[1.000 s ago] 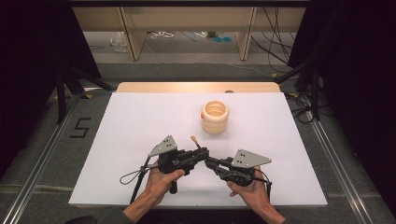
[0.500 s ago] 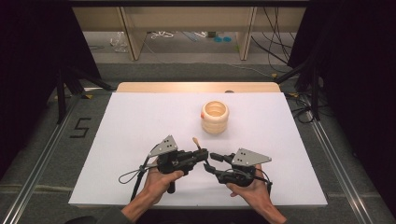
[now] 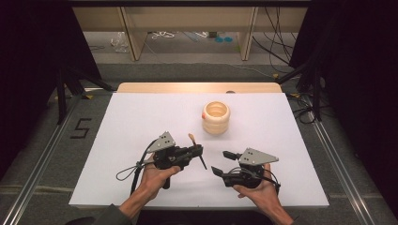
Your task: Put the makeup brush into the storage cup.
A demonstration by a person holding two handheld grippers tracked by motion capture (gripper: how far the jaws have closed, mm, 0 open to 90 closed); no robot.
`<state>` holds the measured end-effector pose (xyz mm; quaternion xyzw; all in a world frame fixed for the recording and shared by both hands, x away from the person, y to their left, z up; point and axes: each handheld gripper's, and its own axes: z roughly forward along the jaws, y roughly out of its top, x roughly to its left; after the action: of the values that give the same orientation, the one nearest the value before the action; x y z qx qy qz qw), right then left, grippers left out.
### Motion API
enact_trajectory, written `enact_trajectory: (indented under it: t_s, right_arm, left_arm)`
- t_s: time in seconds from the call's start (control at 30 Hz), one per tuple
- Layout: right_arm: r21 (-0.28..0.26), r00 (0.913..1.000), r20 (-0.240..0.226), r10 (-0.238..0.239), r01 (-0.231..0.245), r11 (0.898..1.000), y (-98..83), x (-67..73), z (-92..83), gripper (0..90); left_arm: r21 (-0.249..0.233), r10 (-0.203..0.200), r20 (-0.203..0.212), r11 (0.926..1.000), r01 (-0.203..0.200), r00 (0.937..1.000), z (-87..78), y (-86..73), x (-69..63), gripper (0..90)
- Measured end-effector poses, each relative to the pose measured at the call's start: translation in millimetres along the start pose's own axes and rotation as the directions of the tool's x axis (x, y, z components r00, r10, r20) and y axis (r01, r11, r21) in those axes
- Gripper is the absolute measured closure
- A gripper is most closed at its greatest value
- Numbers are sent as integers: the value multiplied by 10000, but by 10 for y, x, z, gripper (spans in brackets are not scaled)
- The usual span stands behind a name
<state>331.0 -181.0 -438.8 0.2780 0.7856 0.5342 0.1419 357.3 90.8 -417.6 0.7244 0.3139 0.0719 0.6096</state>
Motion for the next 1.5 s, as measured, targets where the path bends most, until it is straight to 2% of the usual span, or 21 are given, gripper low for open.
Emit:
enact_trajectory:
  t_s: [0.1, 0.2, 0.23, 0.27, 0.43, 0.53, 0.57, 0.63, 0.77, 0.9, 0.93, 1.0, 1.03, 1.07, 1.1, 1.2, 1.23, 1.33, 1.37, 1.47, 1.5]
  right_arm:
    - [104, 9993, 347, 168, -172, 9998, -39, -51, -32, 252]
    - [321, 9988, 369, 309, -321, 9990, -44, -68, -68, 246]
    - [221, 9977, 624, 267, -281, 9994, -43, -89, -106, 239]
    - [221, 9977, 624, 267, -281, 9994, -43, -89, -106, 239]
    - [-27, 9956, 810, 475, -475, 9989, -59, -161, -217, 236]
    - [-115, 9949, 862, 529, -521, 9986, -71, -183, -250, 232]
    - [-68, 9939, 951, 552, -548, 9985, -76, -189, -273, 230]
    - [-56, 9932, 1013, 573, -570, 9984, -85, -204, -306, 226]
    - [-242, 9916, 1112, 656, -633, 9977, -106, -223, -357, 224]
    - [-320, 9886, 1384, 598, -558, 9979, -126, -240, -408, 223]
    - [-344, 9897, 1231, 734, -696, 9970, -132, -239, -410, 221]
    - [-248, 9884, 1429, 505, -474, 9986, -138, -262, -438, 215]
    - [-155, 9877, 1399, 695, -680, 9976, -142, -252, -446, 208]
    - [-235, 9873, 1495, 541, -511, 9984, -145, -267, -448, 205]
    - [-226, 9869, 1462, 677, -651, 9976, -152, -266, -451, 201]
    - [-492, 9878, 1438, 592, -526, 9974, -160, -277, -435, 195]
    - [-246, 9870, 1423, 749, -722, 9971, -157, -266, -453, 193]
    - [-214, 9869, 1386, 820, -798, 9966, -158, -265, -453, 192]
    - [-42, 9866, 1416, 807, -809, 9967, -154, -263, -466, 192]
    - [-539, 9882, 1393, 640, -569, 9969, -168, -278, -424, 192]
    - [-407, 9885, 1231, 881, -837, 9957, -165, -264, -430, 192]
  left_arm:
    - [69, 73, -174, 10000, -72, 9998, -8, 14, 34, 833]
    - [103, 160, -332, 9998, -157, 9993, -23, 35, 73, 833]
    - [65, 138, -403, 9999, -136, 9991, -25, 42, 83, 833]
    - [85, 244, -377, 9997, -240, 9990, -30, 52, 100, 833]
    - [49, 160, -614, 9999, -158, 9980, -42, 93, 141, 833]
    - [59, 311, -720, 9995, -308, 9969, -49, 131, 184, 833]
    - [38, 170, -813, 9999, -168, 9965, -47, 140, 193, 833]
    - [86, 322, -865, 9995, -316, 9957, -43, 168, 236, 833]
    - [19, 46, -1109, 10000, -44, 9938, -20, 221, 302, 833]
    - [123, 251, -1147, 9996, -238, 9931, 10, 289, 363, 833]
    - [145, 242, -1248, 9996, -226, 9919, 14, 305, 371, 833]
    - [119, 225, -1261, 9997, -212, 9918, 26, 342, 392, 833]
    - [108, 248, -1280, 9997, -236, 9915, 34, 363, 400, 833]
    - [108, 264, -1322, 9996, -252, 9909, 42, 387, 408, 833]
    - [131, 417, -1302, 9991, -404, 9906, 50, 404, 420, 833]
    - [164, 408, -1400, 9991, -389, 9893, 79, 466, 432, 832]
    - [175, 483, -1427, 9988, -463, 9886, 83, 483, 440, 832]
    - [227, 479, -1463, 9987, -450, 9881, 107, 534, 458, 833]
    - [275, 603, -1457, 9980, -569, 9875, 113, 552, 468, 833]
    - [290, 607, -1453, 9980, -570, 9875, 135, 597, 485, 833]
    - [282, 578, -1460, 9981, -542, 9876, 142, 608, 493, 833]
